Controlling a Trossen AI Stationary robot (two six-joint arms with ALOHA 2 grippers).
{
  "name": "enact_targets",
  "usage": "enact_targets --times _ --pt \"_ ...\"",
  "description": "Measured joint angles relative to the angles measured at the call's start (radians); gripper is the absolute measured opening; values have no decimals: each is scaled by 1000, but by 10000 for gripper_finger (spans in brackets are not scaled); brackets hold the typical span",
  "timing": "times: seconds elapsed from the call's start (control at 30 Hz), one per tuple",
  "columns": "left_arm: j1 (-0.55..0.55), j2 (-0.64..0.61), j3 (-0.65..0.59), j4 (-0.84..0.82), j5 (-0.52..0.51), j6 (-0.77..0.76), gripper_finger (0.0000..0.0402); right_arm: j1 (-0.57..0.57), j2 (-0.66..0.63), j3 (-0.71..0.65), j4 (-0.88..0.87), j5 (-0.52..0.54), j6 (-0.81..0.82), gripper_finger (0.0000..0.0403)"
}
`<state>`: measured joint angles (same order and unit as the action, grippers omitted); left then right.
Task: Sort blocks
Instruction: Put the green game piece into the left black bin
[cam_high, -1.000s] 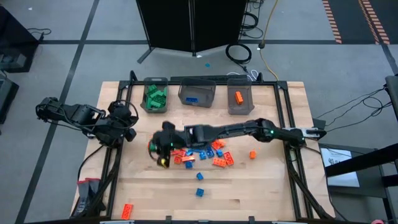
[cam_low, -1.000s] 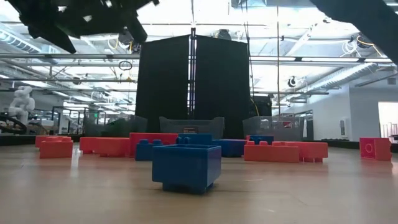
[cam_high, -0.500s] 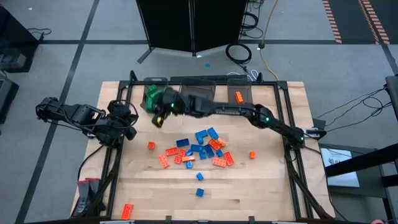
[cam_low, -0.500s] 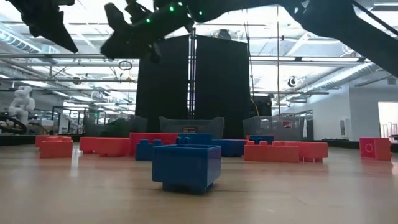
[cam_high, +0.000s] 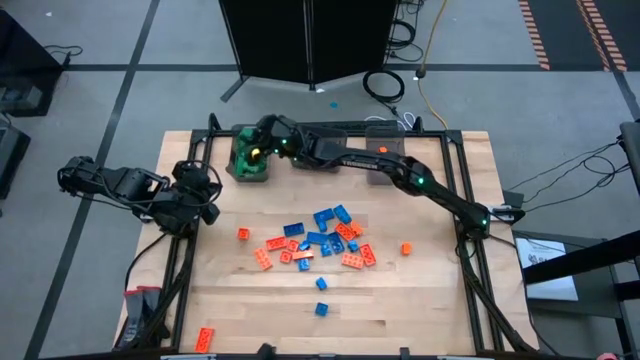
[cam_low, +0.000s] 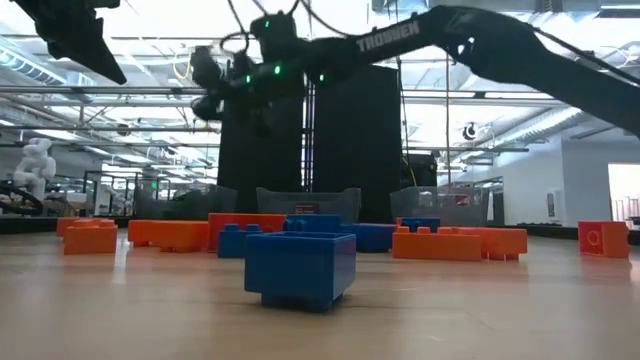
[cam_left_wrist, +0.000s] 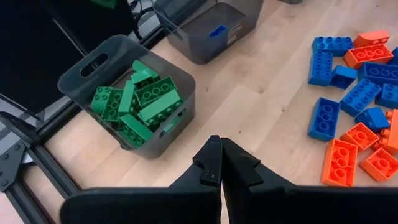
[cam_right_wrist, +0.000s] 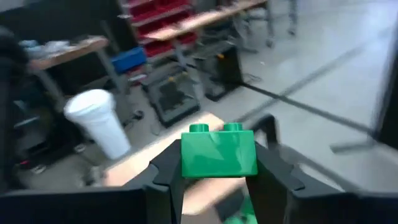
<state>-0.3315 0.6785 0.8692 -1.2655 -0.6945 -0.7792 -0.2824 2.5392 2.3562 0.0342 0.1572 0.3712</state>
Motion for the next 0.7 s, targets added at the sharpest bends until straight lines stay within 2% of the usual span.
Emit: enact_targets --times 0.17,0.7 --pt "0 0 0 0 -10 0 0 -14 46 0 -10 27 92 118" --pt "0 0 0 0 -51 7 0 -11 67 -1 -67 25 130 118"
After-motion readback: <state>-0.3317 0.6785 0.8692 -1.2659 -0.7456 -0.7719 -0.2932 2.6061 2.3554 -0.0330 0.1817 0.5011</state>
